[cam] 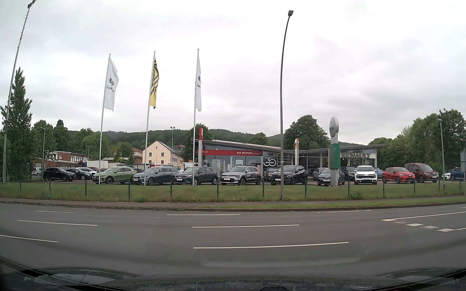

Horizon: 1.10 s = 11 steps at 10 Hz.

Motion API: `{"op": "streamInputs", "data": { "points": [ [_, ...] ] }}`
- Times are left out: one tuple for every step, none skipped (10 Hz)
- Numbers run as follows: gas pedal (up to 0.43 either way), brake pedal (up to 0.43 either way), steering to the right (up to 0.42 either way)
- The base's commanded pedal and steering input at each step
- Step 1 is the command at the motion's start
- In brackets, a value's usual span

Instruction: Follow the waypoints while adhering to traffic rules and regulations

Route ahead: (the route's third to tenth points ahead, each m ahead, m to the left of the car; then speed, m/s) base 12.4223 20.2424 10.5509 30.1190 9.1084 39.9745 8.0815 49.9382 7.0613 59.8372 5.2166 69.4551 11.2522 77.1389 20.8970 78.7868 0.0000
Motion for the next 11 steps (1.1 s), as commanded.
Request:
{"op": "streamInputs", "data": {
  "points": [
    [0.000,0.268,-0.201],
    [0.000,0.268,-0.201],
    [0.000,0.268,-0.201],
    [0.000,0.268,-0.201],
    [0.000,0.268,-0.201],
    [0.000,0.256,-0.201],
    [0.000,0.213,-0.201],
    [0.000,0.159,-0.202],
    [0.000,0.067,-0.201],
    [0.000,0.006,-0.201],
    [0.000,0.000,-0.201]
  ]
}}
